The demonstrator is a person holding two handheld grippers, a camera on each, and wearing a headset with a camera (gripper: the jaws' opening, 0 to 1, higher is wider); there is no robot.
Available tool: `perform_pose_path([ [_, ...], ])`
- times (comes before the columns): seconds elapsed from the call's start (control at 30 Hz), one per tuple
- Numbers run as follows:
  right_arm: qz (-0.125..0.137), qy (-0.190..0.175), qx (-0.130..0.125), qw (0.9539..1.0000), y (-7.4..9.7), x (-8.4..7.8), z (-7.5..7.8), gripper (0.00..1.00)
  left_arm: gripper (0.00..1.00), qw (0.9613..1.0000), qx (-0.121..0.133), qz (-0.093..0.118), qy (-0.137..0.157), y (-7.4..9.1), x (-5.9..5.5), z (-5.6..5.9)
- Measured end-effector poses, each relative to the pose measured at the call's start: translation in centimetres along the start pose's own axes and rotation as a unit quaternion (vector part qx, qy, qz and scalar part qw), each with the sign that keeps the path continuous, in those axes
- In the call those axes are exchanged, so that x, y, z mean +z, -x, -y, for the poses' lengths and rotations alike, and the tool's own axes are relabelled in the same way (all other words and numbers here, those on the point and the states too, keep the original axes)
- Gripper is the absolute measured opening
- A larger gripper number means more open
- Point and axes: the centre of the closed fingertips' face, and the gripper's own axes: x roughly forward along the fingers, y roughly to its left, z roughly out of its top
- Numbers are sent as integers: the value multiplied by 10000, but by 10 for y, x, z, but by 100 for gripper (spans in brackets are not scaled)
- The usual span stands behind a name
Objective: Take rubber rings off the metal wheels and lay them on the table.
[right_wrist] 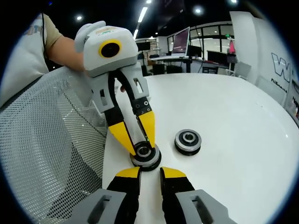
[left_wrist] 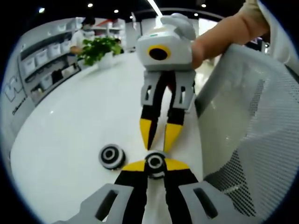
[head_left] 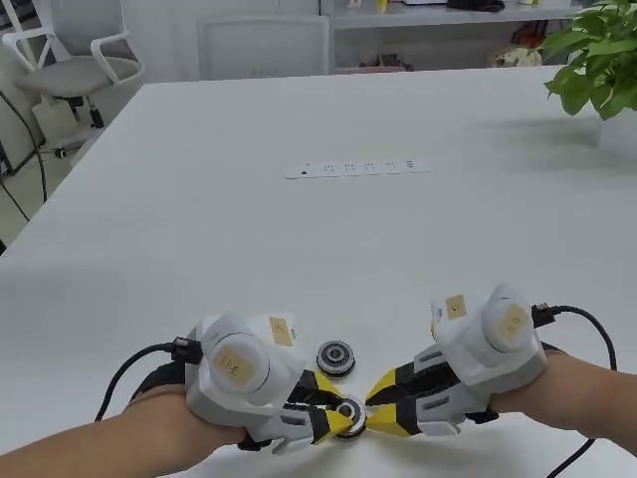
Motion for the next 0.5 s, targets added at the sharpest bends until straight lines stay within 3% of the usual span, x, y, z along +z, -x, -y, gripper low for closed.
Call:
perform_pose_path([
  [0.07,-13,108,20,9999,1,-1,-3,25,13,10000,2,-4,-11,0,0,0],
  [0.5,159,197,-104,9996,-8,14,-1,33,13,10000,19,7,-6,0,0,0],
])
